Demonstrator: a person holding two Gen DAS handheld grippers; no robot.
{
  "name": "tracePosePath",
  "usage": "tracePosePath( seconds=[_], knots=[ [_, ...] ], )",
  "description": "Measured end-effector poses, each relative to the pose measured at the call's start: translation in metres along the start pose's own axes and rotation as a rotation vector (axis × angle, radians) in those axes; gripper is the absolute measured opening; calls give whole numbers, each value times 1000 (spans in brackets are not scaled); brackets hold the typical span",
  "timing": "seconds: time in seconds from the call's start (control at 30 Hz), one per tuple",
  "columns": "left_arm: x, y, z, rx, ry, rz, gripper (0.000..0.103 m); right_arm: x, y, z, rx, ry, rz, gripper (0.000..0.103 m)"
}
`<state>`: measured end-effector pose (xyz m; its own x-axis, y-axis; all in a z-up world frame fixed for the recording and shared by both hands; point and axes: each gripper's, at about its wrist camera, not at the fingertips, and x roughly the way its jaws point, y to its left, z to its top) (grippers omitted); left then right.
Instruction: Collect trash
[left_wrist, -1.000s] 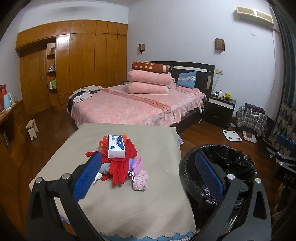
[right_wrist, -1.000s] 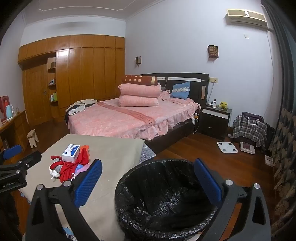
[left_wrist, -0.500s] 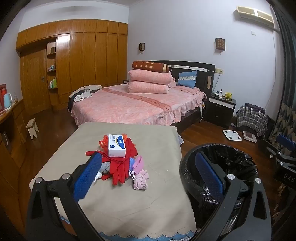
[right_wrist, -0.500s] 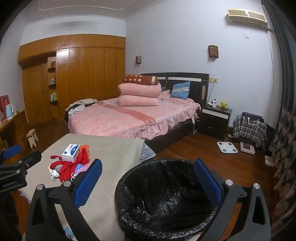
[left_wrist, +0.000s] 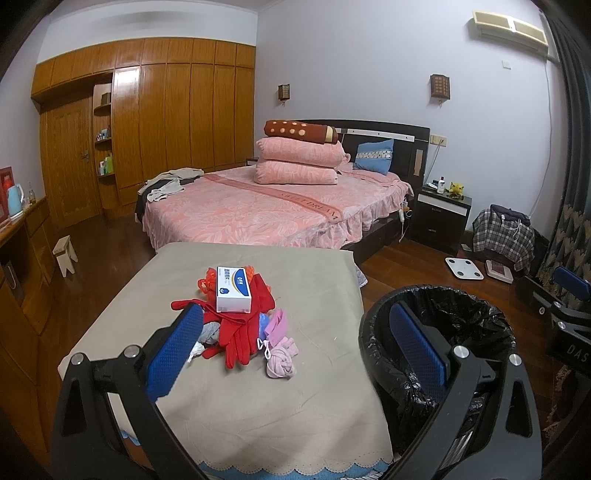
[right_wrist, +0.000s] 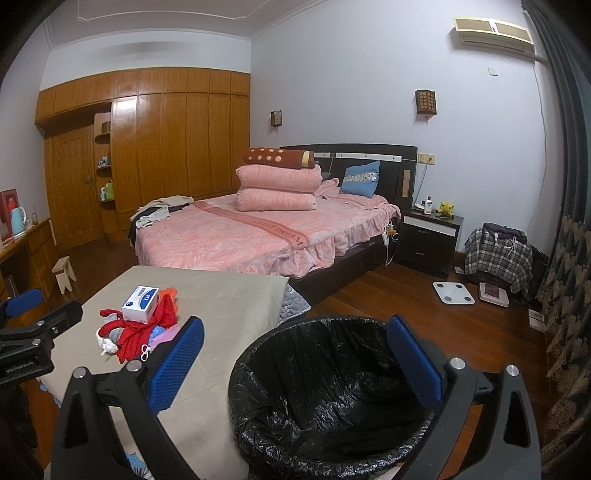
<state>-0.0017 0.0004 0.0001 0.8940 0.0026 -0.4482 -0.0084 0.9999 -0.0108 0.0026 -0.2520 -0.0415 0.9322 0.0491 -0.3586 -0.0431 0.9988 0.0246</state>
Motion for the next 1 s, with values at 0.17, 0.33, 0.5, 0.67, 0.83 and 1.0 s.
tracePosePath(
  seconds=[0.17,0.33,0.5,0.67,0.83,1.0],
  knots=[
    [0,0,1,-1,2,0,98,0,1,0,0,-2,-1,97],
    [1,0,0,-2,5,1,98,0,1,0,-1,0,-1,97],
    [2,0,1,-1,5,1,98,1,2,0,-1,0,-1,97],
    [-1,1,-1,-4,7,1,98,2,2,-1,0,3,-1,97],
    [8,9,-8,-3,8,1,98,2,2,-1,0,3,-1,97],
    [10,12,-14,-4,9,1,98,3,2,-1,0,5,0,97]
  ],
)
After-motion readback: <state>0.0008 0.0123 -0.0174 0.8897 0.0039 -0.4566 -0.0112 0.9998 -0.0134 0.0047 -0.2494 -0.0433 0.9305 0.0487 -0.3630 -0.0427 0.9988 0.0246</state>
